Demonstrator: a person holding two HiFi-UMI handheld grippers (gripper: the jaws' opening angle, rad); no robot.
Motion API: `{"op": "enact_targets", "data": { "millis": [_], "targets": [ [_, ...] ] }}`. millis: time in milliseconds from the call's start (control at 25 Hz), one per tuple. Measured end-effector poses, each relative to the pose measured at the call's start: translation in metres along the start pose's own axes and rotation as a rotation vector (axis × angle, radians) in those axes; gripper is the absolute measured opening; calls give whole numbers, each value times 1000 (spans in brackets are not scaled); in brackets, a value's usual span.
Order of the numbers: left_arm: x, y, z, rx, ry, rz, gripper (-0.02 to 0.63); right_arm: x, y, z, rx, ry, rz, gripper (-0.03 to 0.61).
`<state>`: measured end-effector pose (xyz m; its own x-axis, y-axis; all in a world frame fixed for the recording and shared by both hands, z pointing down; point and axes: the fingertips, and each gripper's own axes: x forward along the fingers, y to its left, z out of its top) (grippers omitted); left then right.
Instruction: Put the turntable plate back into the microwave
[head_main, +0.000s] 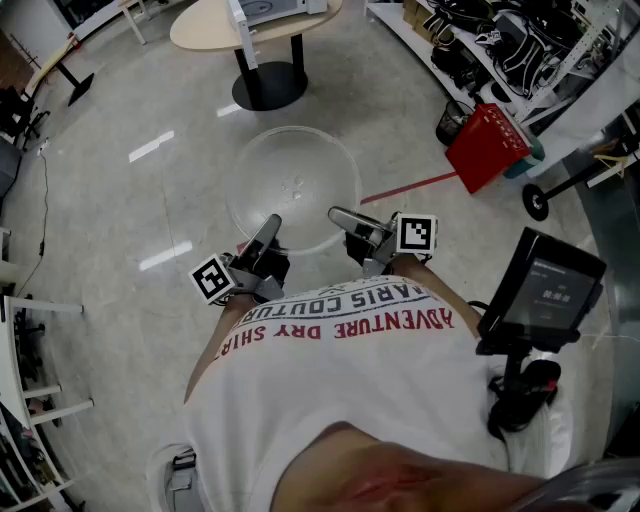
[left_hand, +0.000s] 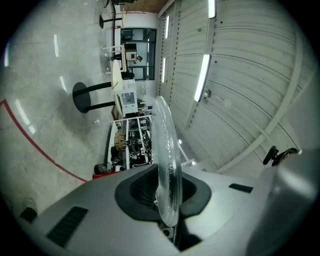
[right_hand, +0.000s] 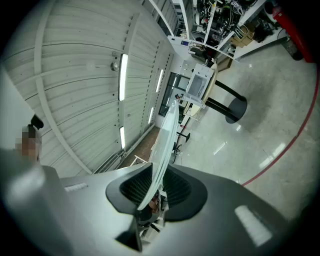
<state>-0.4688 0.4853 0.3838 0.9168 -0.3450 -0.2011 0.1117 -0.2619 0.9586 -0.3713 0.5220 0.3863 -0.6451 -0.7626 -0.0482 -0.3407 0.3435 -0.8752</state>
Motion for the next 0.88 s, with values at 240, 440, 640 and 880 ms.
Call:
{"op": "enact_targets", "data": {
  "millis": [240,440,640,880],
  "targets": [
    [6,5,-4,-1,17,1,28,-5,-3,2,-4,-2,-8,55],
    [12,7,-5,-6,31,-4,28,-9,-6,4,3,-19,-16,55],
    [19,14,-11,-35,43,-9,28,-17,-11,8,-15,-30,-17,55],
    [25,19,-15,-53,54,-15,28,-24,-17,12,34,-74,-18,54]
  ]
}}
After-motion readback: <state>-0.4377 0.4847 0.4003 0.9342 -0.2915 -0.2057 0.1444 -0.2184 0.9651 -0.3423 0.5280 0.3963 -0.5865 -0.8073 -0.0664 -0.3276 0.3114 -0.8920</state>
